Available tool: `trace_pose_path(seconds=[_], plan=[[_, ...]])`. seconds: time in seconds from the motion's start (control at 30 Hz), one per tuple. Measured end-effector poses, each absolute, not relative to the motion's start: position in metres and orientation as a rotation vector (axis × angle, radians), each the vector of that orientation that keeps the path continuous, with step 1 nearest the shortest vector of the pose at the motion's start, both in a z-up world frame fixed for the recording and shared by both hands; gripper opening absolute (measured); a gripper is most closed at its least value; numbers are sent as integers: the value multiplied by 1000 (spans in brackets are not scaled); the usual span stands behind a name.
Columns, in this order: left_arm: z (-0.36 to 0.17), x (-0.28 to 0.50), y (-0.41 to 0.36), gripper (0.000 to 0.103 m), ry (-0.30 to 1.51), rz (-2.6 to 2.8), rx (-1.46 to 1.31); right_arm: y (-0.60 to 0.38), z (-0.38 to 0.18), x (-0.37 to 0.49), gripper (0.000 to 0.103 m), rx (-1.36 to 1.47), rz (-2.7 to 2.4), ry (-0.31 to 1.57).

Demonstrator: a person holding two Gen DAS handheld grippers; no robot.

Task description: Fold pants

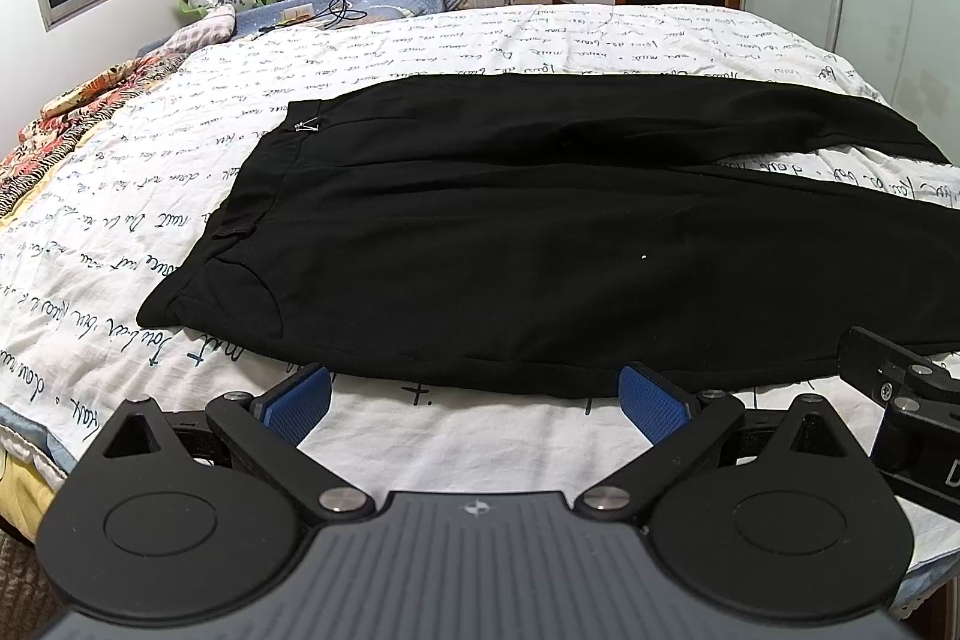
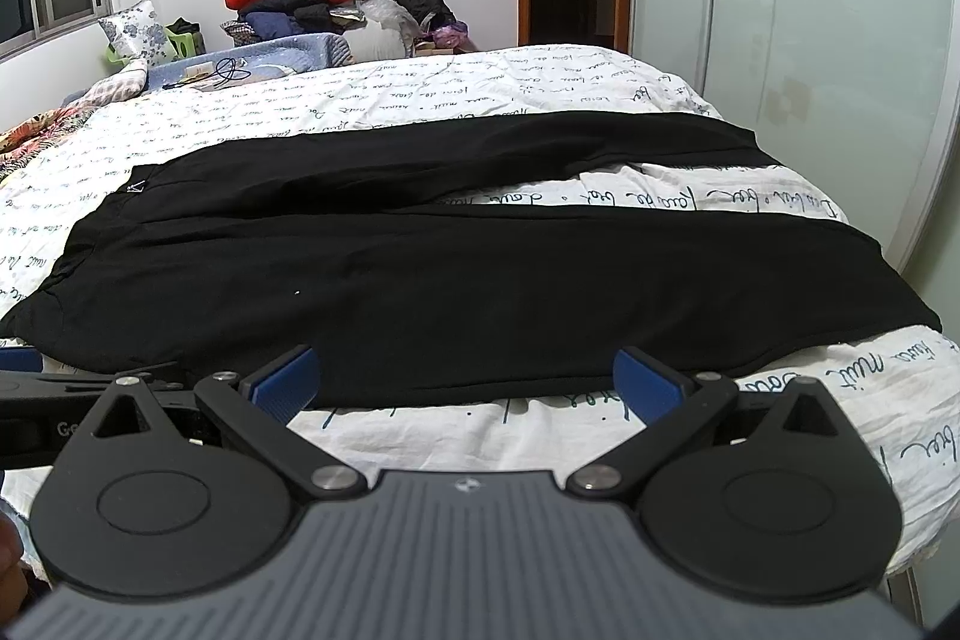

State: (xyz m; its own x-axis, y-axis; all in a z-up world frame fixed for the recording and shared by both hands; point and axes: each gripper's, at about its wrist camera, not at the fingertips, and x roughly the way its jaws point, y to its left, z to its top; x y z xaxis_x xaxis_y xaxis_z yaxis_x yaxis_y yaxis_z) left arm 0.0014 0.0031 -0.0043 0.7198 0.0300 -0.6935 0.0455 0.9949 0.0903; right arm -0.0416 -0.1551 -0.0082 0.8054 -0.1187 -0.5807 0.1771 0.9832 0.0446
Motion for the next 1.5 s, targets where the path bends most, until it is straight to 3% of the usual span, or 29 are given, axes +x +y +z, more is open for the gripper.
trace_pose_path(seconds=[1.5], plan=[[-4,2,7,103,769,-4,110,-149,-10,-44,103,79,-135,592]])
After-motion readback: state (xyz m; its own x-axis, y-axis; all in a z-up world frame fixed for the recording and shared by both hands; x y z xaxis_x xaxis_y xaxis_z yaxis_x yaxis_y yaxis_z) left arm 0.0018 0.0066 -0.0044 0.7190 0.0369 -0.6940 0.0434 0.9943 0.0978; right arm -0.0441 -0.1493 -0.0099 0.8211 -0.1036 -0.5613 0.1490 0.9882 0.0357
